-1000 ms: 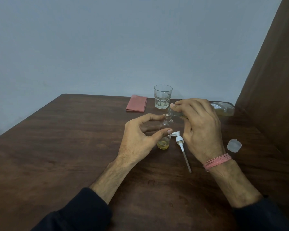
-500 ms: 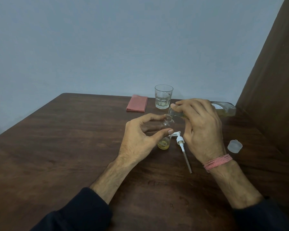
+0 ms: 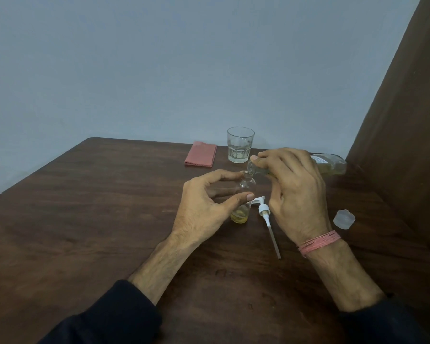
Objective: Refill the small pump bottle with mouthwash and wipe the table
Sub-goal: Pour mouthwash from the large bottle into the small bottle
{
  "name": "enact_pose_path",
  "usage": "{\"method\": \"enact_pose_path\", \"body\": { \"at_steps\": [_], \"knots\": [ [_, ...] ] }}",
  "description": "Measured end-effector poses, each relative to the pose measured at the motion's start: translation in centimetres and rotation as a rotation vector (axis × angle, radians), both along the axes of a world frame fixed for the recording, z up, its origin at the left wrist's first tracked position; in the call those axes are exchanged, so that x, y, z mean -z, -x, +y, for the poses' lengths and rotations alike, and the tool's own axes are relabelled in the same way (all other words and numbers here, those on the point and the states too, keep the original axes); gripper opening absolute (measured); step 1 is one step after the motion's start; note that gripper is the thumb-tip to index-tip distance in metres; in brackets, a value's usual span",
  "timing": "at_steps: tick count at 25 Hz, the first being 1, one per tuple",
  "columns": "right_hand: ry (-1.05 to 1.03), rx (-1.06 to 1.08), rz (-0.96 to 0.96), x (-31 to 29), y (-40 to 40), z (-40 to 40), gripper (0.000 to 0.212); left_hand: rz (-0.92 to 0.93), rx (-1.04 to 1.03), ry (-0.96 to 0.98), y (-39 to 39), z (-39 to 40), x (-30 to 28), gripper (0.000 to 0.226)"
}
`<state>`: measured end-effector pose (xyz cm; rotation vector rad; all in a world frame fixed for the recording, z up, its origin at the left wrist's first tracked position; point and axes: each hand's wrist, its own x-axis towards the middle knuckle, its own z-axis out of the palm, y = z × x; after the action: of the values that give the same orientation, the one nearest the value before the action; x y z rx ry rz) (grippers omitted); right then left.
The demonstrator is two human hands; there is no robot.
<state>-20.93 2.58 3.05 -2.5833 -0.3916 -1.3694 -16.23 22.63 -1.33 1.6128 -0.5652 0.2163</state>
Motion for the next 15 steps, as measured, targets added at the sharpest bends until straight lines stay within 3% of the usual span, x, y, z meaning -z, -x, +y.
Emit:
{"method": "enact_pose_path", "body": {
  "at_steps": [15],
  "knots": [
    [0.015,0.01,0.0,-0.24,0.15,0.07,0.058,-0.006,-0.019,-0.022,0.14,0.04,-0.27,0.045]
  ]
}}
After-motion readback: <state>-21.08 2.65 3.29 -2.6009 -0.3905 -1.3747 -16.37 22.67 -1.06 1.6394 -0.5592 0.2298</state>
